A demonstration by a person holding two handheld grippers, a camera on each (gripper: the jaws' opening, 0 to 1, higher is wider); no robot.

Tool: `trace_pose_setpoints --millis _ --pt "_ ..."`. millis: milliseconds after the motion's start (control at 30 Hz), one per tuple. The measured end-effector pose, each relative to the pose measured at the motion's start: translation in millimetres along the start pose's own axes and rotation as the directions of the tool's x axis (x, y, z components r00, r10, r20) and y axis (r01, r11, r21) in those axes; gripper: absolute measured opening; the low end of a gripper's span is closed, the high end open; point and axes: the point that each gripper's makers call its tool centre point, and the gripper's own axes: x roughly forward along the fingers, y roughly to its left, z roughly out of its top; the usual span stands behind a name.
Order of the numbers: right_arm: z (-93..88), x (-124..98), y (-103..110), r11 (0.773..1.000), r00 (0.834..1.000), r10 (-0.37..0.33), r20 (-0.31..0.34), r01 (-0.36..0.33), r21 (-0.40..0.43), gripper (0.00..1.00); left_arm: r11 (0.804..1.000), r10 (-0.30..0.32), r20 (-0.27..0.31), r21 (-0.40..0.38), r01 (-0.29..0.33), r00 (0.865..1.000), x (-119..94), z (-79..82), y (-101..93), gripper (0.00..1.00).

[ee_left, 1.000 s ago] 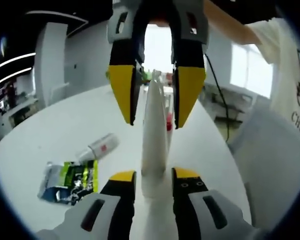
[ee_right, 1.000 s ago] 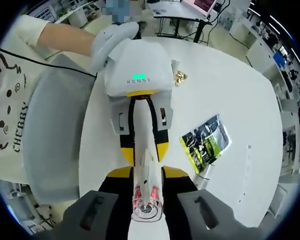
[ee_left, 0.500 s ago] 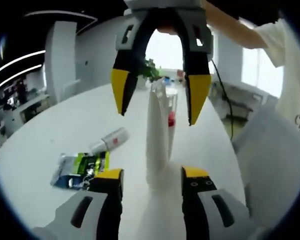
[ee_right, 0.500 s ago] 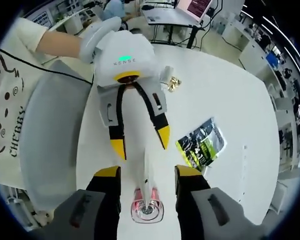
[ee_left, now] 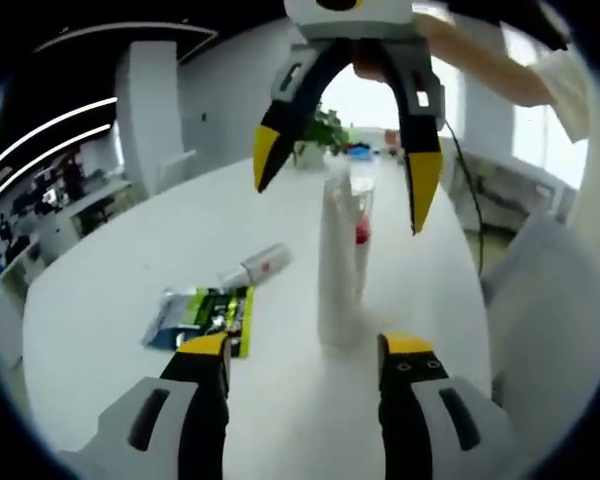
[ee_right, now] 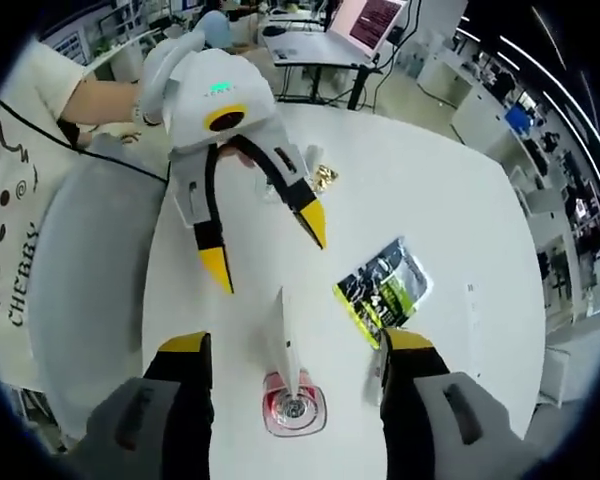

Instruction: Arrange the skincare products in the storage area until every visible bottle or jar stands upright without overlapping.

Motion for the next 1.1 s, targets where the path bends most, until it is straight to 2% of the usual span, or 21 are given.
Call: trace_pose_setpoints --millis 133,267,400,500,633,800,1000,1033,1100 --pt "-3.9 -3.5 -4.2 0.999 0.999 -0.037 0.011 0.037 0.036 0.76 1.000 0.012 -0.008 -0.015 -0.012 1.000 -8.6 0.9 -0.6 0.58" --pt "-10.7 -7.1 -6.6 0.995 0.998 -0.064 0.016 0.063 0.072 0.79 0.998 0.052 -0.032 -0.020 -0.053 0.998 -19.0 -0.3 4.5 0.60" --pt "-16.2 -11.9 -7.9 0.989 0.995 -0.097 0.035 0.092 0.118 0.83 0.995 0.071 -0.034 -0.065 -0.073 0.997 -26.2 -2.1 9.6 0.63" --pt "-20.3 -16.7 -10.7 0.982 0.990 -0.133 0.039 0.126 0.144 0.86 0.989 0.108 -0.045 -0.097 -0.112 0.993 -35.6 -3.8 14.3 0.68" --pt "-23.9 -22.2 -9.7 0.972 0.986 -0.155 0.061 0.141 0.189 0.92 0.980 0.148 -0.036 -0.132 -0.151 0.988 -47.8 -1.7 24.0 0.73" --pt "-34.2 -27.2 -7.2 0.958 0.982 -0.181 0.054 0.164 0.236 0.95 0.966 0.192 -0.046 -0.167 -0.197 0.980 -60.4 -7.9 33.2 0.79" --pt "-41.0 -31.2 -2.6 0.948 0.978 -0.198 0.069 0.173 0.267 0.98 0.957 0.217 -0.064 -0.185 -0.225 0.974 -67.2 -12.7 29.5 0.86" --pt "-43.0 -31.1 -2.1 0.941 0.977 -0.201 0.068 0.174 0.291 0.99 0.956 0.218 -0.063 -0.187 -0.226 0.974 -68.5 -13.3 30.9 0.87" --pt "-44.6 -31.6 -0.6 0.942 0.975 -0.207 0.081 0.176 0.285 0.99 0.953 0.227 -0.063 -0.192 -0.235 0.972 -70.6 -13.2 29.6 0.89"
